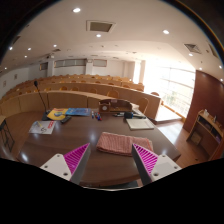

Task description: Fold towel

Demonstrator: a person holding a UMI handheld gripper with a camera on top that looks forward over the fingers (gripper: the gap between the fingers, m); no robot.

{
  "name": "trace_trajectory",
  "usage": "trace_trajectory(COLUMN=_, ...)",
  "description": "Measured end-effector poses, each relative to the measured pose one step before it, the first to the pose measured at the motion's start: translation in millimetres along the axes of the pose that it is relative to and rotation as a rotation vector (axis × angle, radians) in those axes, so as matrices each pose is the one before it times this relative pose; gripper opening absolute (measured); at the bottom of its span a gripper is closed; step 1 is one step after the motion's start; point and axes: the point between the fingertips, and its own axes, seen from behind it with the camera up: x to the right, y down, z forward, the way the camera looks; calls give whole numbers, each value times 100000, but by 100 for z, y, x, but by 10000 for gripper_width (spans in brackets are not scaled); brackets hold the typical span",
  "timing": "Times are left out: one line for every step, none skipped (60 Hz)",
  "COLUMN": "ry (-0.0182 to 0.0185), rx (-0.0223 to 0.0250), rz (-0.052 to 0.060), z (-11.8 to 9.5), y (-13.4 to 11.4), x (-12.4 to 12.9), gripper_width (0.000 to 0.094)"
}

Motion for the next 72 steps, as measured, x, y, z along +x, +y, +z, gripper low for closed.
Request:
trace_trajectory(ry=-7, rx=-117, rz=198, z=28, y=53, x=-22, gripper_width=848)
trace_trajectory(ry=2, rx=-170, rz=225, z=26, y=74, x=-11, gripper_width=848)
trace_trajectory(ry=-33, rx=-243, rz=262, z=20, y=93, x=-21, gripper_width=849)
trace_trajectory(ry=-48, rx=-329, rz=252, z=1, y=150, x=-32, gripper_width=849)
trace_trajectory(ry=-105, rx=-363, rz=237, z=-10, y=184, x=-69, gripper_width=847)
trace_trajectory(ry=-178, rx=-368, rz=246, z=-57, y=230, x=-64, gripper_width=849)
trace_trajectory(ry=-135, rx=-246, rz=159, z=-191, y=331, x=-23, gripper_width=850)
trace_trajectory(ry=-237, rx=-185, rz=197, z=-1135, y=602, x=-132, gripper_width=849)
trace_trajectory(ry=-126, rx=-192, rz=95, z=-440, y=394, x=-122, gripper_width=848)
trace_trajectory(ry=56, rx=-222, rz=40, z=2263, y=-255, x=-25, gripper_width=848)
trace_trajectory(ry=40, rx=-458, rz=104, z=-2713, y=886, x=-127, gripper_width=846)
trace_trajectory(ry=57, rx=-522, rz=57, z=-598, y=527, x=-71, gripper_width=846)
trace_trajectory(ry=55, rx=-619, rz=33, z=-216, y=410, x=-28, gripper_width=849)
trace_trajectory(ry=-59, rx=-409, rz=-28, z=-93, y=346, x=-112, gripper_width=849)
trace_trajectory(ry=-67, rx=-408, rz=-95, z=-5, y=334, x=-91, gripper_width=847)
trace_trajectory(ry=156, rx=-824, rz=107, z=73, y=393, x=-68, gripper_width=848)
trace_trajectory(ry=250, rx=-1088, rz=317, z=120, y=436, x=-59, gripper_width=848)
trace_trajectory(ry=5, rx=-1080, rz=310, z=168, y=393, x=-168, gripper_width=849)
trace_trajectory(ry=-502, rx=-923, rz=213, z=228, y=290, x=-343, gripper_width=852)
trace_trajectory(ry=-594, rx=-762, rz=197, z=245, y=294, x=-352, gripper_width=843)
trace_trajectory(ry=-532, rx=-542, rz=123, z=327, y=221, x=-346, gripper_width=840)
trace_trajectory(ry=-729, rx=-462, rz=39, z=410, y=184, x=-415, gripper_width=839)
trace_trajectory(ry=-643, rx=-491, rz=-102, z=467, y=215, x=-405, gripper_width=842)
trace_trajectory(ry=-468, rx=-749, rz=-205, z=548, y=254, x=-345, gripper_width=842)
trace_trajectory(ry=-298, rx=-920, rz=-289, z=561, y=259, x=-318, gripper_width=848)
trace_trajectory(ry=-245, rx=-879, rz=-351, z=579, y=275, x=-288, gripper_width=851)
trace_trajectory(ry=-348, rx=-744, rz=-308, z=651, y=199, x=-363, gripper_width=851)
trace_trajectory(ry=-362, rx=-587, rz=-180, z=657, y=139, x=-339, gripper_width=851)
trace_trajectory(ry=-354, rx=-476, rz=-130, z=702, y=107, x=-355, gripper_width=851)
trace_trajectory(ry=-282, rx=-456, rz=-156, z=837, y=72, x=-237, gripper_width=852)
trace_trajectory(ry=-182, rx=-500, rz=-88, z=718, y=108, x=-206, gripper_width=854)
trace_trajectory(ry=-90, rx=-574, rz=-110, z=766, y=73, x=-210, gripper_width=852)
trace_trajectory(ry=-68, rx=-656, rz=-183, z=856, y=48, x=-216, gripper_width=851)
trace_trajectory(ry=-28, rx=-611, rz=-226, z=858, y=6, x=-178, gripper_width=851)
trace_trajectory(ry=-9, rx=-525, rz=-160, z=917, y=-64, x=-186, gripper_width=850)
trace_trajectory(ry=46, rx=-476, rz=-106, z=941, y=-110, x=-154, gripper_width=851)
trace_trajectory(ry=69, rx=-401, rz=-12, z=959, y=-143, x=-129, gripper_width=850)
trace_trajectory(ry=123, rx=-329, rz=108, z=969, y=-195, x=-37, gripper_width=851)
trace_trajectory(ry=271, rx=-296, rz=189, z=1015, y=-197, x=-23, gripper_width=851)
trace_trajectory(ry=392, rx=-245, rz=211, z=1058, y=-209, x=4, gripper_width=851)
trace_trajectory(ry=475, rx=-192, rz=222, z=1123, y=-298, x=15, gripper_width=848)
trace_trajectory(ry=512, rx=-130, rz=194, z=1134, y=-297, x=12, gripper_width=850)
trace_trajectory(ry=465, rx=-7, rz=206, z=1126, y=-346, x=6, gripper_width=851)
trace_trajectory(ry=458, rx=28, rz=192, z=1213, y=-373, x=22, gripper_width=851)
trace_trajectory(ry=564, rx=-60, rz=155, z=1222, y=-374, x=50, gripper_width=852)
trace_trajectory(ry=653, rx=-169, rz=106, z=1211, y=-328, x=60, gripper_width=852)
trace_trajectory(ry=637, rx=-233, rz=-16, z=1226, y=-335, x=33, gripper_width=853)
trace_trajectory(ry=569, rx=-276, rz=-168, z=1245, y=-294, x=35, gripper_width=851)
trace_trajectory(ry=585, rx=-367, rz=-270, z=1223, y=-267, x=42, gripper_width=852)
trace_trajectory(ry=645, rx=-456, rz=-333, z=1188, y=-224, x=56, gripper_width=851)
trace_trajectory(ry=724, rx=-571, rz=-252, z=1158, y=-198, x=77, gripper_width=850)
trace_trajectory(ry=795, rx=-628, rz=-180, z=1148, y=-160, x=94, gripper_width=849)
trace_trajectory(ry=752, rx=-752, rz=-148, z=1096, y=-129, x=53, gripper_width=849)
trace_trajectory(ry=673, rx=-819, rz=-159, z=1065, y=-61, x=57, gripper_width=850)
trace_trajectory(ry=581, rx=-783, rz=-157, z=1037, y=-102, x=50, gripper_width=850)
trace_trajectory(ry=518, rx=-723, rz=-7, z=967, y=-97, x=58, gripper_width=850)
trace_trajectory(ry=471, rx=-539, rz=174, z=889, y=-151, x=66, gripper_width=851)
trace_trajectory(ry=249, rx=-215, rz=423, z=890, y=-120, x=-14, gripper_width=851)
trace_trajectory(ry=337, rx=-330, rz=380, z=814, y=-138, x=19, gripper_width=850)
trace_trajectory(ry=325, rx=-377, rz=294, z=772, y=-70, x=23, gripper_width=849)
trace_trajectory(ry=338, rx=-476, rz=170, z=718, y=-65, x=35, gripper_width=850)
trace_trajectory(ry=317, rx=-513, rz=130, z=639, y=-44, x=51, gripper_width=847)
trace_trajectory(ry=367, rx=-496, rz=173, z=622, y=-23, x=81, gripper_width=846)
trace_trajectory(ry=470, rx=-462, rz=216, z=571, y=-21, x=109, gripper_width=839)
trace_trajectory(ry=264, rx=-444, rz=72, z=344, y=173, x=685, gripper_width=827)
trace_trajectory(ry=402, rx=-632, rz=30, z=540, y=-55, x=-56, gripper_width=810)
trace_trajectory(ry=127, rx=-670, rz=-162, z=382, y=92, x=-123, gripper_width=785)
trace_trajectory(ry=35, rx=-591, rz=-189, z=694, y=61, x=-260, gripper_width=758)
trace_trajectory(ry=62, rx=-613, rz=-189, z=311, y=113, x=-60, gripper_width=721)
trace_trajectory(ry=-319, rx=-337, rz=-310, z=273, y=99, x=-146, gripper_width=682)
trace_trajectory(ry=-356, rx=-365, rz=-432, z=234, y=135, x=-150, gripper_width=628)
trace_trajectory(ry=-271, rx=-566, rz=-708, z=210, y=227, x=-106, gripper_width=579)
